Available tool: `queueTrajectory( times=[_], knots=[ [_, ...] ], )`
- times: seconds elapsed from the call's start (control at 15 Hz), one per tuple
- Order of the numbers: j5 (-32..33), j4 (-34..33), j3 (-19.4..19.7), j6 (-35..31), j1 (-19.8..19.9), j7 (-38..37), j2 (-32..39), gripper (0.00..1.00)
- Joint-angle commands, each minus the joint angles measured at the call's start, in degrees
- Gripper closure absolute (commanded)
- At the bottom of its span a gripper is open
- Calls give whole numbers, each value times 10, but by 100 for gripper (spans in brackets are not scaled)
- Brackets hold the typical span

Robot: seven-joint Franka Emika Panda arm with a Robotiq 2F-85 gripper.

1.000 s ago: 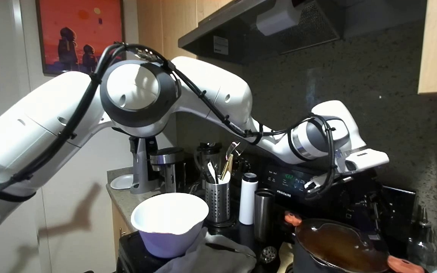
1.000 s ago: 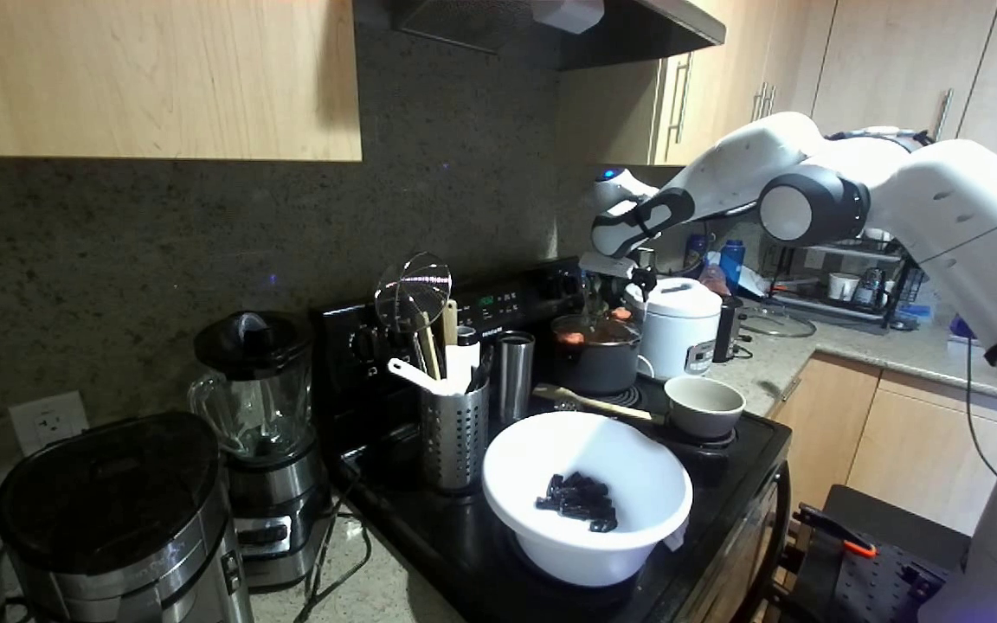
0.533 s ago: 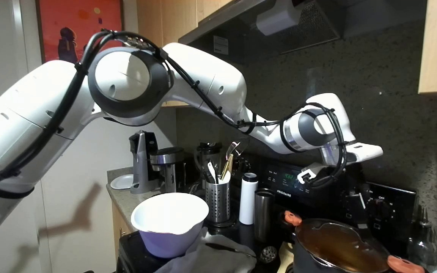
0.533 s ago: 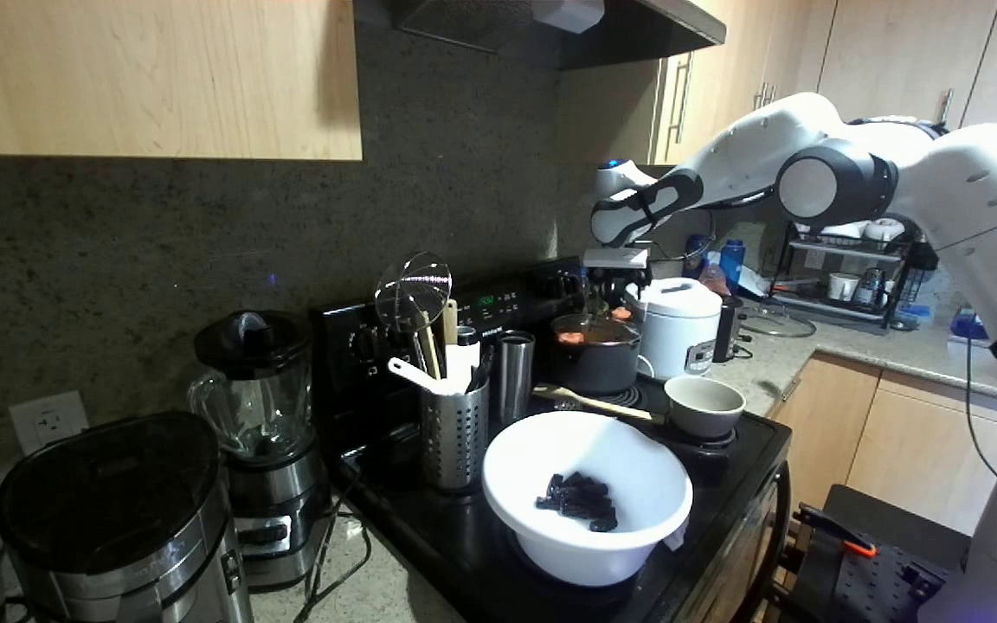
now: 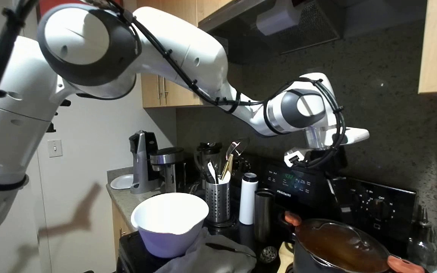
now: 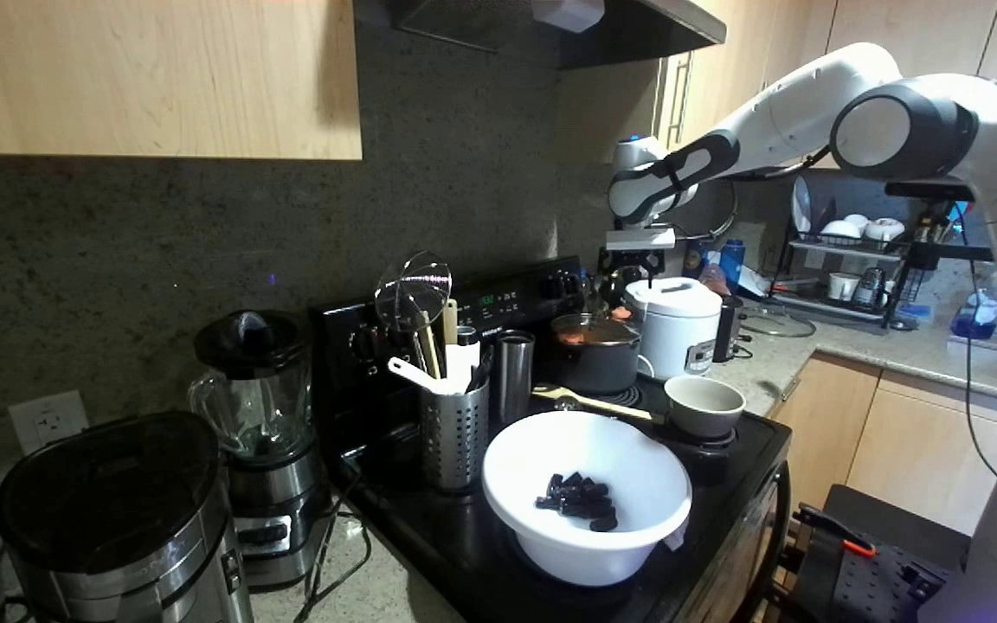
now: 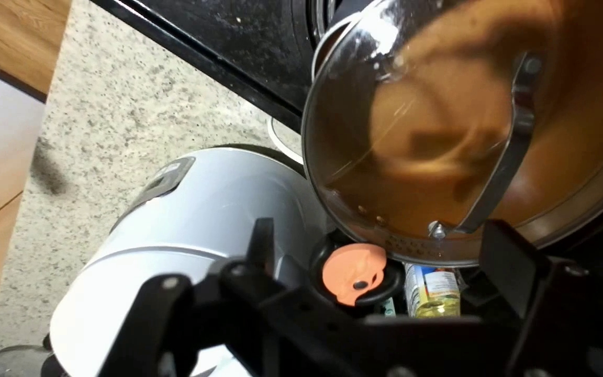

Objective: Turn the pot counter clockwise

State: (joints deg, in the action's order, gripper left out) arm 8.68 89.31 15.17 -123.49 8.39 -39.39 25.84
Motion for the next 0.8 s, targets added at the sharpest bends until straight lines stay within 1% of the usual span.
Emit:
queueTrajectory(
  times=[0.0,0.13,0.27,0.33,0.4,0.47,0.73],
  knots=[
    [-31,99,-23,-6,1,74,-88,0],
    [-42,130,-30,-4,-7,96,-114,0],
    [-41,157,-37,-7,-16,99,-134,0],
    [-30,170,-39,-11,-26,88,-143,0],
    [-11,182,-38,-19,-38,57,-148,0],
    [-29,133,-36,0,-22,82,-113,0],
    [-27,137,-37,0,-26,77,-113,0]
  ],
)
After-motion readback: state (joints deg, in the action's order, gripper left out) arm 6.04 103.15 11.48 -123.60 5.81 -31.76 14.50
